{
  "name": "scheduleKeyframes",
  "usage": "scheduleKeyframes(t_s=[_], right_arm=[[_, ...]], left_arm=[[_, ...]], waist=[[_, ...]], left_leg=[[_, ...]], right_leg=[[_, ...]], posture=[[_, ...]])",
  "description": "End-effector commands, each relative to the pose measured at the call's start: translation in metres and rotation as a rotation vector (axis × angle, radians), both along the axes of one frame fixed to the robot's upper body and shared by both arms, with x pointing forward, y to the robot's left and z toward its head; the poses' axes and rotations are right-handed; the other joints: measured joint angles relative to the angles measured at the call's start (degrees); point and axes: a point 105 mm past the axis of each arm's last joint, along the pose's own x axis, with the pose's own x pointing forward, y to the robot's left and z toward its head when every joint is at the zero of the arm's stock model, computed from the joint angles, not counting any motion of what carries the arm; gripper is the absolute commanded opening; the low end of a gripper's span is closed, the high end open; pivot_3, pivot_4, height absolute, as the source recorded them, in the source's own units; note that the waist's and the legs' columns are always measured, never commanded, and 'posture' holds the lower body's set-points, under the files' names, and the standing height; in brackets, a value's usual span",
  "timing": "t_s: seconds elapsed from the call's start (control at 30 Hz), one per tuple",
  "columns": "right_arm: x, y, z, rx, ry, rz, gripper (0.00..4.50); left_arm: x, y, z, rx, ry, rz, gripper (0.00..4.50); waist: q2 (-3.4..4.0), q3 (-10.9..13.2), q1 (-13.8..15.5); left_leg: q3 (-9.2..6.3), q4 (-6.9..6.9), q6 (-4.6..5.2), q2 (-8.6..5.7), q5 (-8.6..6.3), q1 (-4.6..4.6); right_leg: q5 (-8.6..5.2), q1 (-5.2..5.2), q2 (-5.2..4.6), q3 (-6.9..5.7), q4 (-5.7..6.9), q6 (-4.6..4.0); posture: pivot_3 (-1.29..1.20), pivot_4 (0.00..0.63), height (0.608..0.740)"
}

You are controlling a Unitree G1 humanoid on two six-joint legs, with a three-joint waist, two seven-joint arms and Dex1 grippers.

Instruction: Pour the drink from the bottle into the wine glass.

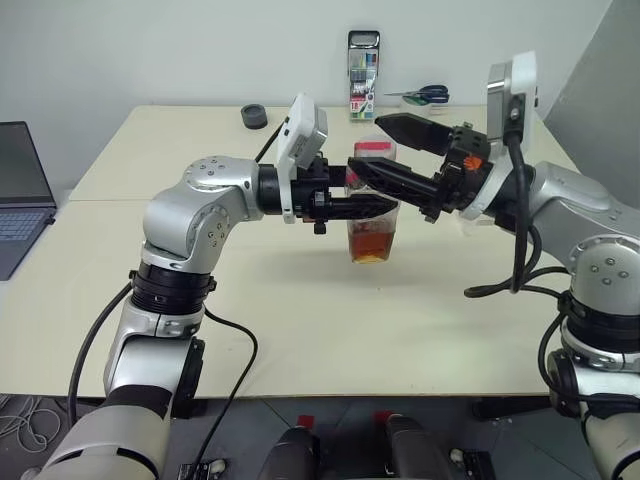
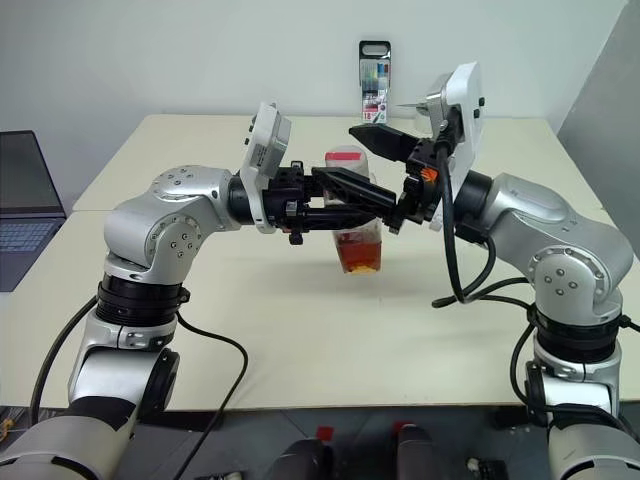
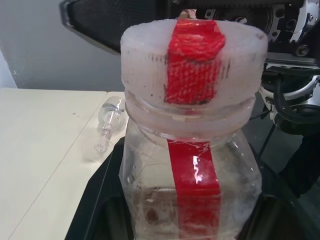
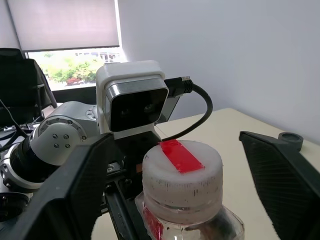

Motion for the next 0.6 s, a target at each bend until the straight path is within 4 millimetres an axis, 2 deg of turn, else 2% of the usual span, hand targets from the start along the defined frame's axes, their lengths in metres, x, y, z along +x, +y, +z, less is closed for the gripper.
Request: scheduleKeyframes(t_s=[0.03,0.13,0.27,0.5,0.6], right_arm=[[-0.005,0.002,0.011,0.013,-0.062,0.009,2.81],[-0.005,0.002,0.011,0.008,-0.068,0.008,1.82],[-0.004,0.0,0.013,0.008,-0.076,0.004,1.82],[0.006,-0.018,0.039,0.022,-0.097,0.007,1.82],[0.009,-0.022,0.055,0.086,-0.086,0.013,1.82]], left_arm=[[-0.005,0.0,0.016,-0.021,-0.068,-0.012,1.97],[-0.005,0.0,0.016,-0.022,-0.068,-0.012,1.97],[-0.005,0.0,0.016,-0.024,-0.067,-0.01,1.97],[-0.005,0.0,0.015,-0.024,-0.063,-0.019,1.97],[-0.006,-0.001,0.015,-0.025,-0.063,-0.02,1.97]], waist=[[0.0,0.0,0.0],[0.0,0.0,0.0],[0.0,0.0,-0.01],[0.0,0.0,-0.01],[0.0,0.0,-0.06]], left_leg=[[0.0,0.0,0.0,0.0,0.0,0.0],[0.0,0.0,0.0,-0.01,0.0,0.0],[0.0,0.0,0.0,0.0,0.0,0.0],[0.01,0.0,0.0,-0.01,0.0,0.0],[0.01,0.0,0.0,0.0,0.0,0.01]], right_leg=[[0.0,0.0,0.0,0.0,0.0,0.0],[0.0,0.0,0.0,0.0,0.0,0.0],[0.0,0.0,0.0,0.0,0.0,0.0],[0.0,0.0,0.01,-0.02,0.0,0.0],[0.0,0.0,0.01,-0.02,0.0,0.0]], posture=[[0.0,0.15,0.74],[0.0,0.15,0.74],[0.0,0.15,0.74],[0.0,0.15,0.74],[0.0,0.15,0.74]])
